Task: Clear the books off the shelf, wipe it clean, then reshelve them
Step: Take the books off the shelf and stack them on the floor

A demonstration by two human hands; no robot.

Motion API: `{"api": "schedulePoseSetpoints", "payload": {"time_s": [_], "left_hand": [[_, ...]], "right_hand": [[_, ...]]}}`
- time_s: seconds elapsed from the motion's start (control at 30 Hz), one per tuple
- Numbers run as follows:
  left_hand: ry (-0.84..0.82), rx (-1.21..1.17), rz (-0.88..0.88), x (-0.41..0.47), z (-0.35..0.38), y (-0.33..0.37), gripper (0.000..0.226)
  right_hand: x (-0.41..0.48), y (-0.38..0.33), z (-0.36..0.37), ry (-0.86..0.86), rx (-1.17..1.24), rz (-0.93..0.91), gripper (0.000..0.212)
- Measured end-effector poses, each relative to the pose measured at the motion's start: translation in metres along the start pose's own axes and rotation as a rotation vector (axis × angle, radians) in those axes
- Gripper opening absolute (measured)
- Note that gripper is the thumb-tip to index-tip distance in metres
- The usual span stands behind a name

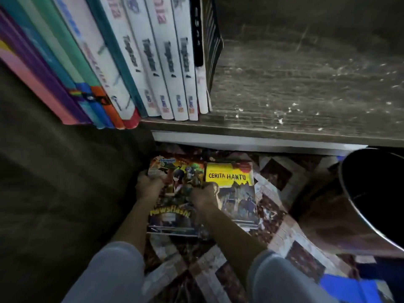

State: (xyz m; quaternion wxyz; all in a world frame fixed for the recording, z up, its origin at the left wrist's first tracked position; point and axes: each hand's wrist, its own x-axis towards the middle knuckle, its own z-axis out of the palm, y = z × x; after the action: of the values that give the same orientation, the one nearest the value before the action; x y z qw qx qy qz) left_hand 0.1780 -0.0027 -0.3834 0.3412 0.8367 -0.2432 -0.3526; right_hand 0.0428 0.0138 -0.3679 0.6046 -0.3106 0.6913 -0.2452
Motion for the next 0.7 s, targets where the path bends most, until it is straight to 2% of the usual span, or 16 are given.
{"api": "schedulePoseSetpoints", "payload": {"time_s": [0.1, 0.13, 0.23, 0.37, 0.47, 0.57, 0.63, 0.7], "left_hand": [[-0.072, 0.046, 0.051, 0.021, 0.011, -0.01, 0.042], [-0.095, 0.05, 0.057, 0.025, 0.012, -0.012, 0.041], [-0.167, 0.084, 0.036, 0.034, 0.018, -0.021, 0.04], [-0.187, 0.05, -0.014, 0.038, 0.024, -0.026, 0.041], [-0.177, 0.122, 0.009, 0.03, 0.03, -0.024, 0.044], [-0.137, 0.262, 0.15, 0.007, 0.029, -0.013, 0.034], [-0.164, 0.375, 0.275, 0.0, 0.027, -0.011, 0.048], [-0.201, 0.501, 0.355, -0.01, 0.017, -0.001, 0.053]], "right_hand": [[0.007, 0.0, -0.001, -0.008, 0.059, 0.026, 0.01], [0.01, 0.002, -0.002, -0.026, 0.071, 0.026, 0.008], [0.015, 0.005, -0.005, -0.103, 0.104, 0.041, 0.018], [0.023, 0.007, -0.003, -0.139, 0.125, -0.066, 0.05], [0.02, 0.0, -0.002, -0.069, 0.117, -0.147, 0.045], [0.003, -0.006, -0.006, 0.009, 0.029, -0.198, 0.035], [-0.011, -0.01, -0.014, 0.03, -0.051, -0.227, 0.031], [-0.031, -0.015, -0.026, 0.006, -0.123, -0.254, 0.027]]}}
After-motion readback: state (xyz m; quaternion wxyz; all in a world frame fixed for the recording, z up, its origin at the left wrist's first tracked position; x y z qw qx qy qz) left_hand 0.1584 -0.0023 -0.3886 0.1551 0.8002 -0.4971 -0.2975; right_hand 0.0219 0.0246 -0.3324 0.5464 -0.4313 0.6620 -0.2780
